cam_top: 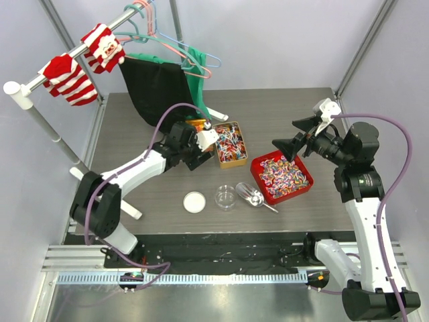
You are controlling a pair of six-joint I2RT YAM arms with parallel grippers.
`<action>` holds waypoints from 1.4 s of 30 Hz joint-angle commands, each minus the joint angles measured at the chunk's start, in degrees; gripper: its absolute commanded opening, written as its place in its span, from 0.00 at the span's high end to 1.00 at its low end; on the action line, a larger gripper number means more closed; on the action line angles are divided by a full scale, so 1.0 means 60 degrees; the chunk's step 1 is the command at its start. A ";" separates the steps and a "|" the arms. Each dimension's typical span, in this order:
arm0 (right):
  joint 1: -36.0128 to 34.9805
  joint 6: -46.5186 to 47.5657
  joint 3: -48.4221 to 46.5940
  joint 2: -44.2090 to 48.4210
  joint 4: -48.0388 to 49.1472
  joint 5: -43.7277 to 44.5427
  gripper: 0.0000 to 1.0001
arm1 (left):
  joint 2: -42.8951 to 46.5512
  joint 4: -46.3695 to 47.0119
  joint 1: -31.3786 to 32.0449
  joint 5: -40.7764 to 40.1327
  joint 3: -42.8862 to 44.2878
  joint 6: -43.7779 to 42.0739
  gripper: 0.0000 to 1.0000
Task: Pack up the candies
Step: Move the storage box to the center of the board.
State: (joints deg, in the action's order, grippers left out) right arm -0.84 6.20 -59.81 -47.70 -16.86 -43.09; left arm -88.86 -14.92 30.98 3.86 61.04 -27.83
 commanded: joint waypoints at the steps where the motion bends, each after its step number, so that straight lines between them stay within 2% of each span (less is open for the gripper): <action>1: 0.0023 0.0125 0.0066 -0.0121 0.0510 -0.0289 0.00 | -0.0685 0.1240 -0.0037 -0.0452 0.0081 -0.0385 0.21; 5: 0.0009 0.0095 0.0081 -0.0194 0.0525 -0.0347 0.00 | -0.1257 0.1680 -0.0139 -0.0570 0.0183 -0.0502 0.22; 13: -0.0021 0.0124 0.0139 -0.0384 0.0540 -0.0347 0.00 | -0.2108 0.1651 -0.0476 -0.0160 0.0637 -0.0546 0.33; 16: -0.0094 0.0154 0.0139 -0.0443 0.0554 -0.0318 0.00 | -0.2241 0.1461 -0.0535 0.0190 0.0667 -0.0590 0.51; 17: -0.0094 0.0183 0.0139 -0.0487 0.0540 -0.0275 0.01 | -0.2241 0.1403 -0.0564 0.0279 0.0638 -0.0605 0.61; 20: -0.0182 0.0241 0.0139 -0.0545 0.0540 -0.0216 0.00 | -0.2124 0.0979 -0.0593 0.0820 0.0623 -0.0634 0.72; 28: -0.0314 0.0300 0.0169 -0.0575 0.0511 -0.0128 0.01 | -0.1189 -0.0690 -0.0608 0.1847 0.0419 -0.0708 0.86; 34: -0.0343 0.0286 0.0154 -0.0531 0.0525 -0.0142 0.01 | -0.0134 -0.0839 -0.0608 0.2257 -0.0328 -0.0561 0.87; 42: -0.0343 0.0227 0.0154 -0.0429 0.0540 -0.0128 0.00 | 0.0118 -0.0796 -0.0360 0.2609 -0.0870 -0.0444 0.84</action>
State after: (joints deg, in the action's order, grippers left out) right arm -2.57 7.25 -58.78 -51.24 -16.29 -44.01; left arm -90.67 -21.02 27.81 16.91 56.55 -30.85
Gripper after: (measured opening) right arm 0.996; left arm 0.159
